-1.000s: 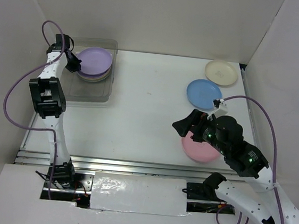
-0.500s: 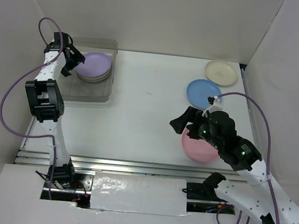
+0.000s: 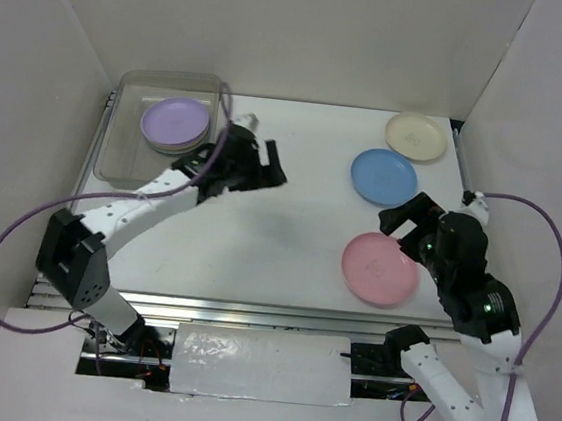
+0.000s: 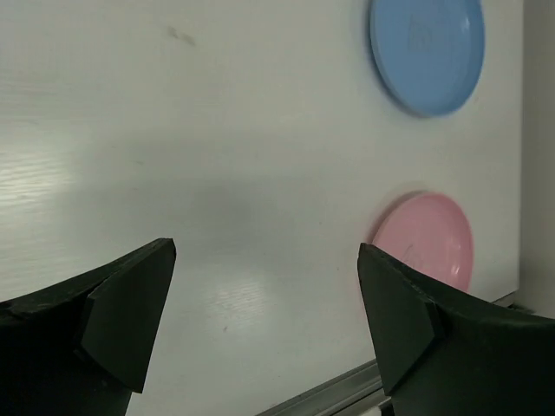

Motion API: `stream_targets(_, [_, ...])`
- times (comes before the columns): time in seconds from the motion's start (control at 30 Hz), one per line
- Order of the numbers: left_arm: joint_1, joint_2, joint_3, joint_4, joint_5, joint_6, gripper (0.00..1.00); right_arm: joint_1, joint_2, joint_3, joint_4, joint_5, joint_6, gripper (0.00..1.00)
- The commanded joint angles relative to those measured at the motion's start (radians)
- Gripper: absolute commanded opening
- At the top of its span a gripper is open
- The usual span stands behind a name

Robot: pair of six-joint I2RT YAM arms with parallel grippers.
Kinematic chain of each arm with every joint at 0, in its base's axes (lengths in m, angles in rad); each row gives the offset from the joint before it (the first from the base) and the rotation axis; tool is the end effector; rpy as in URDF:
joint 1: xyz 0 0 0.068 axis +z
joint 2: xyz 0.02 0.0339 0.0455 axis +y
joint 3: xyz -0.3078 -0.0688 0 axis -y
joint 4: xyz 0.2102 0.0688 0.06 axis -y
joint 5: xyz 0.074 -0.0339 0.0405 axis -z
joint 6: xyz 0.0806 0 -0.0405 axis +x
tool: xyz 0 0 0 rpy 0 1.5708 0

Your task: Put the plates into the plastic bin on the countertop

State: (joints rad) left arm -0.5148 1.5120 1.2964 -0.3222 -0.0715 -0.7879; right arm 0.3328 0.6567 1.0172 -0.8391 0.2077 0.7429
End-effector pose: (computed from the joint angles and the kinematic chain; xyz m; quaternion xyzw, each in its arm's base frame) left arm 0.3098 -0.1686 0.3553 -0.1358 0.8585 -0.2745 0.4113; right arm 0.0881 0.0129 0.3613 0.2258 0.8212 0.1885 0.4890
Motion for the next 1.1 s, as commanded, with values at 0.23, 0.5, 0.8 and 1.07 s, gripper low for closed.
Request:
stream_targets(0.23, [-0.422, 0.439, 0.26, 0.057, -0.068, 0.022, 0.98, -0.055, -0.092, 0.202, -0.163, 0.01, -0.046, 1.0])
stream_targets(0.5, [-0.49, 0.646, 0.409, 0.034, -0.071, -0.027, 0.95, -0.055, -0.103, 0.218, -0.181, -0.06, -0.089, 1.0])
stream_targets(0.8, [-0.501, 0.787, 0.526, -0.074, -0.12, -0.043, 0.76, -0.058, -0.14, 0.207, -0.179, -0.085, -0.103, 1.0])
stream_targets(1.07, [-0.513, 0.794, 0.521, -0.113, -0.174, -0.042, 0.2, -0.06, -0.134, 0.241, -0.192, -0.083, -0.106, 1.0])
